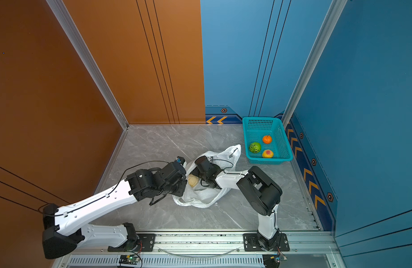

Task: Untie the knot of the plastic bag and take out the fruit
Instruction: Pick up the fruit from the plastic bag.

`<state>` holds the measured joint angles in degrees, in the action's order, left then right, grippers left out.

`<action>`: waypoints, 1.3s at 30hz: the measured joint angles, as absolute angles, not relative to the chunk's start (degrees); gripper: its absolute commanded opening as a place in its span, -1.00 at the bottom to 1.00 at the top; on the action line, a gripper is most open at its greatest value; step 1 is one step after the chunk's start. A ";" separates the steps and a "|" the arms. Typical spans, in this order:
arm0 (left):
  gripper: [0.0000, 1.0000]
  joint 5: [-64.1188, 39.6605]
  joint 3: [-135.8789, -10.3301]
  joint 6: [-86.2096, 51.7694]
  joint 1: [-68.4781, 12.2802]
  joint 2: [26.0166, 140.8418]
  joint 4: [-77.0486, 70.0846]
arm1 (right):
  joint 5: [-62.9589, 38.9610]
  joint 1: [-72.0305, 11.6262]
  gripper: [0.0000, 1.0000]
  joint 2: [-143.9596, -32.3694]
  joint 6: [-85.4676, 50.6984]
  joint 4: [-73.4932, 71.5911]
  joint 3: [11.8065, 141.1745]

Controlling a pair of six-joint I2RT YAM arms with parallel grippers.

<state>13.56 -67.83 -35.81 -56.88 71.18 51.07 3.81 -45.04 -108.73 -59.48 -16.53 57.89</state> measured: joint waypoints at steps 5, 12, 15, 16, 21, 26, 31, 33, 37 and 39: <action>-1.00 13.19 -67.83 -35.79 -56.88 71.22 51.07 | 4.64 -45.06 0.52 -111.90 -61.04 -19.33 59.11; -1.00 13.19 -67.83 -35.81 -56.90 71.22 51.07 | 5.72 -45.39 0.06 -112.16 -61.76 -19.55 59.11; -1.00 13.19 -67.83 -35.81 -56.90 71.20 51.09 | 6.22 -45.58 0.00 -111.72 -61.80 -19.79 58.35; -1.00 13.19 -67.83 -35.81 -56.90 71.22 51.07 | 6.28 -45.65 -0.01 -111.26 -61.78 -19.75 57.84; -1.00 13.26 -67.83 -35.81 -56.88 71.20 51.07 | 6.31 -45.98 -0.02 -105.27 -61.32 -17.02 53.80; -1.00 13.43 -67.83 -35.77 -56.71 71.16 50.81 | 6.37 -47.09 -0.02 -95.31 -59.99 -11.97 50.94; -1.00 13.47 -67.94 -35.31 -56.62 71.16 50.46 | 7.03 -48.90 -0.03 -86.15 -58.89 -6.04 48.03; -1.00 13.47 -68.12 -34.94 -56.62 71.16 50.39 | 7.88 -49.52 -0.03 -82.76 -58.33 -2.70 47.07; -1.00 13.45 -68.62 -34.24 -56.58 71.16 50.26 | 9.37 -49.89 -0.03 -75.96 -57.36 3.79 46.63; -1.00 13.43 -68.84 -33.87 -56.53 71.20 49.87 | 9.69 -49.89 -0.03 -72.42 -56.90 6.61 46.63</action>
<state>13.43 -68.84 -33.87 -56.53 71.20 49.87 9.69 -49.89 -72.42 -56.90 6.61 46.63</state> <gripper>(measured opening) 0.045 0.578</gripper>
